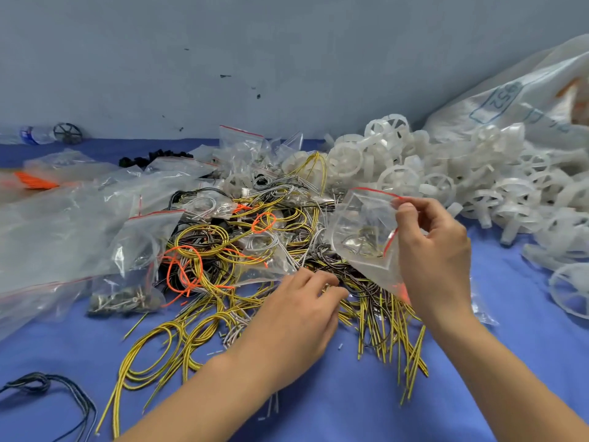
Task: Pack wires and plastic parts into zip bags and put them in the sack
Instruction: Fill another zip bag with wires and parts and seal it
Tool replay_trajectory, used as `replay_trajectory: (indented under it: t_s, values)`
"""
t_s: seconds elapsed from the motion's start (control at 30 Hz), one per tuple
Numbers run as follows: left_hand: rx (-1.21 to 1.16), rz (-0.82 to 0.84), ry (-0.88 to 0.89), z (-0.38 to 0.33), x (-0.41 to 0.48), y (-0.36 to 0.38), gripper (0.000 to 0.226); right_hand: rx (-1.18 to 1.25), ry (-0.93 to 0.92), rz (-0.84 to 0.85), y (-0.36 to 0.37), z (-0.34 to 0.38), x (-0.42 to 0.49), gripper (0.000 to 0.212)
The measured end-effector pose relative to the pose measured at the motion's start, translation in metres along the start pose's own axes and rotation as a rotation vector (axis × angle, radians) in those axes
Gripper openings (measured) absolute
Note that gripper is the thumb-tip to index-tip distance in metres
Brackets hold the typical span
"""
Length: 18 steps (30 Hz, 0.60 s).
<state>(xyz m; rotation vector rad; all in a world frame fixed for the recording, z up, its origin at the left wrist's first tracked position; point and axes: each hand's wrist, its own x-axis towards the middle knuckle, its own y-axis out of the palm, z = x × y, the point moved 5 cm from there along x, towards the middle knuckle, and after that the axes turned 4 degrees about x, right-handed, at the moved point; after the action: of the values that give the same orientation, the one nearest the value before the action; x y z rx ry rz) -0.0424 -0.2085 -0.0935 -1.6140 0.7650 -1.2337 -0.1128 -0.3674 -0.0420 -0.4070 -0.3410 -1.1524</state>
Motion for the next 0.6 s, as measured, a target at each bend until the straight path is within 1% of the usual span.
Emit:
replay_trajectory:
  t_s: [0.2,0.4,0.5,0.6]
  values:
    - [-0.008,0.042,0.077,-0.019,0.006,0.015,0.033,0.04,0.019,-0.066,-0.018,-0.003,0.018,0.019]
    - [-0.07,0.07,0.072,-0.022,0.011,0.022,0.035,0.115,0.014,-0.154,-0.035,0.002,0.036,0.021]
    - [-0.112,0.05,0.075,-0.022,0.02,0.02,0.036,0.16,0.01,-0.177,-0.038,0.004,0.041,0.021]
    - [-0.169,0.0,0.042,-0.016,0.038,0.011,0.032,0.199,0.012,-0.182,-0.043,0.006,0.045,0.021]
